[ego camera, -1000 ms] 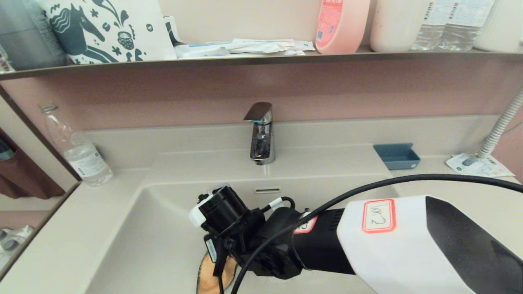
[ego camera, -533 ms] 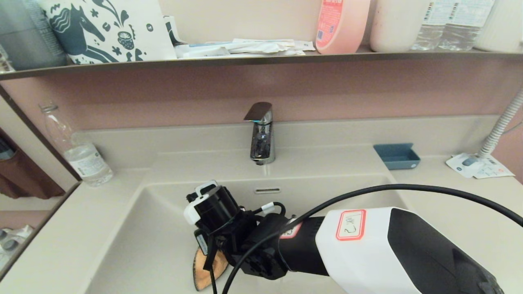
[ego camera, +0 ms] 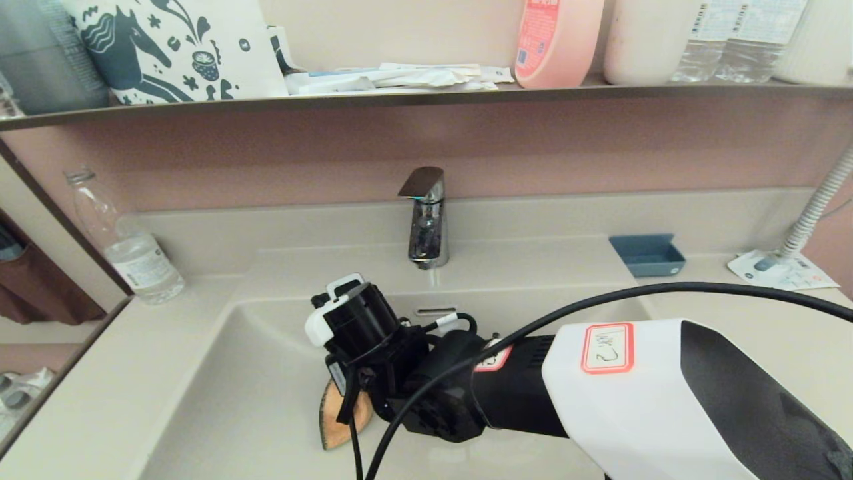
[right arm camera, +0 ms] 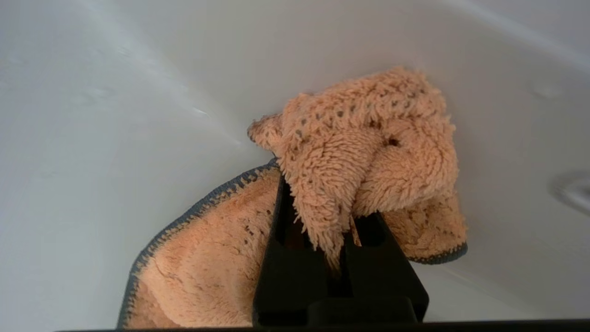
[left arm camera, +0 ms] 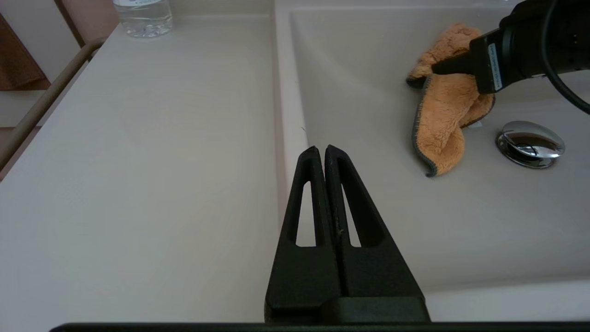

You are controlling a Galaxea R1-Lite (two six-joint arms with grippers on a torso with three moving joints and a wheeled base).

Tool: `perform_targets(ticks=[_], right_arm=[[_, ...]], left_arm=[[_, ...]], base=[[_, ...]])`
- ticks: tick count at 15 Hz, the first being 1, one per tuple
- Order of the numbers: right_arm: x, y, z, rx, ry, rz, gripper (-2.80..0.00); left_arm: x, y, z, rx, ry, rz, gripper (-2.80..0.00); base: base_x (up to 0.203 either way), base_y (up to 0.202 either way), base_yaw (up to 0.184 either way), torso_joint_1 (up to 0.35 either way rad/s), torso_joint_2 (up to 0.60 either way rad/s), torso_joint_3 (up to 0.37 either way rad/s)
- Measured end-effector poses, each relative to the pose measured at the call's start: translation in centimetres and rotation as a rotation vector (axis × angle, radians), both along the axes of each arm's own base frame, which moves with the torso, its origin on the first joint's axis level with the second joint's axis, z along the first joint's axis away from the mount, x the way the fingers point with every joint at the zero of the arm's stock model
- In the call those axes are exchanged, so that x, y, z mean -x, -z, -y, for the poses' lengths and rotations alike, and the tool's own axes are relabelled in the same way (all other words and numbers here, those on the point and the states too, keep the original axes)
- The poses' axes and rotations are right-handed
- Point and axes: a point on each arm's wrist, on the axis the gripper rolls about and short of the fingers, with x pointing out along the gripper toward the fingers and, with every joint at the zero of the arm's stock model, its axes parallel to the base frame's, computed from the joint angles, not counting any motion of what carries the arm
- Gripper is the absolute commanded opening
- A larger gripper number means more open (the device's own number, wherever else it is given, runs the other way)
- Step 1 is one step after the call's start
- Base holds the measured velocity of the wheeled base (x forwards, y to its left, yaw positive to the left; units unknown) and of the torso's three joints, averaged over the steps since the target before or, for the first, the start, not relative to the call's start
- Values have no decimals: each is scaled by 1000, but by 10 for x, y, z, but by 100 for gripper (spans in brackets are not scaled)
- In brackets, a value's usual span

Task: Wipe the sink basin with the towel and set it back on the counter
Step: Wipe the sink

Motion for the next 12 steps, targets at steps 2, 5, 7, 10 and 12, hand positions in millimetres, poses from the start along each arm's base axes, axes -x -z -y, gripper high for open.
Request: perform_targets(ticks=[2,5,7,10,12], right_arm=[[0,-1,8,20,20,-2,-280],[-1,-7,19,31,39,-5,-280],[-2,-12,26,32,54,-1,-280],[-5,-11,35,61,87,-4,-280],[-7,-9,41,83,103,-17,-280]], left_arm=[[0,0,0,0,0,0,-280],[0,0,0,-1,0,0,-280],[0,0,0,0,0,0,-280],[0,0,0,0,0,0,-280],[0,0,0,-1,0,0,-280]], base=[[0,0,0,0,0,0],[0,0,0,0,0,0],[0,0,0,0,0,0],[0,0,0,0,0,0],[0,0,0,0,0,0]])
